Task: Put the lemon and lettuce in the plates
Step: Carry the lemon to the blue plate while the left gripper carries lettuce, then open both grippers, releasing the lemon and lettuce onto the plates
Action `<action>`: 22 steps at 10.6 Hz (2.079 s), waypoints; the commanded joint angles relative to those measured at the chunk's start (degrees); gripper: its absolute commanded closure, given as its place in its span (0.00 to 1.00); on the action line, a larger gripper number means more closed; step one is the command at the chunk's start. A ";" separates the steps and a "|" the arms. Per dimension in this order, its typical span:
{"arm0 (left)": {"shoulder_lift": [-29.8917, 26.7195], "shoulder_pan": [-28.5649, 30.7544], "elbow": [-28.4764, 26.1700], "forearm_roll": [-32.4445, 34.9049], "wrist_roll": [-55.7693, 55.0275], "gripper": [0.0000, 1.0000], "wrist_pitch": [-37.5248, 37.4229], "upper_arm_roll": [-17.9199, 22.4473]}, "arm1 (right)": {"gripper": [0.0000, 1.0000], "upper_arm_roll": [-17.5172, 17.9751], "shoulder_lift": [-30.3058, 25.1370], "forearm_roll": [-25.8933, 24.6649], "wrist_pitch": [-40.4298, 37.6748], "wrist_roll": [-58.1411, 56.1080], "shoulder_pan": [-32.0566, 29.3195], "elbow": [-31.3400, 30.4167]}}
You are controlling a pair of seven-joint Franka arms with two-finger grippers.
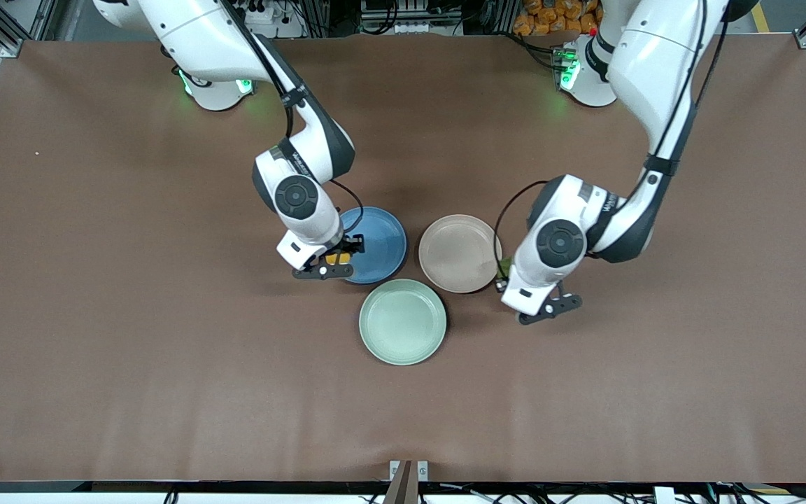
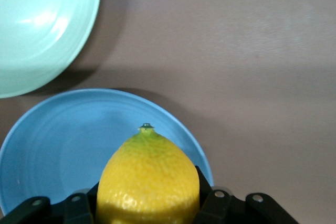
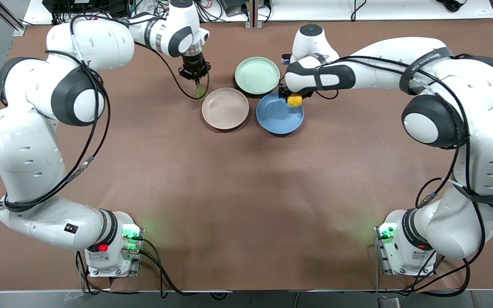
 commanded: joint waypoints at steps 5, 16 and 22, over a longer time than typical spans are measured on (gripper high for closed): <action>4.67 -6.19 2.70 -4.10 -14.53 1.00 -1.28 0.39 | 0.72 0.96 5.49 0.37 5.04 4.88 1.95 2.66; -0.59 -6.63 9.73 0.79 -16.84 0.00 -6.98 1.71 | 0.00 -2.72 3.12 3.52 -23.23 -4.05 -2.09 19.08; -8.76 -1.11 9.64 7.06 -3.43 0.00 -12.69 2.33 | 0.00 -4.23 -4.34 -3.82 -28.00 -26.81 -13.67 17.26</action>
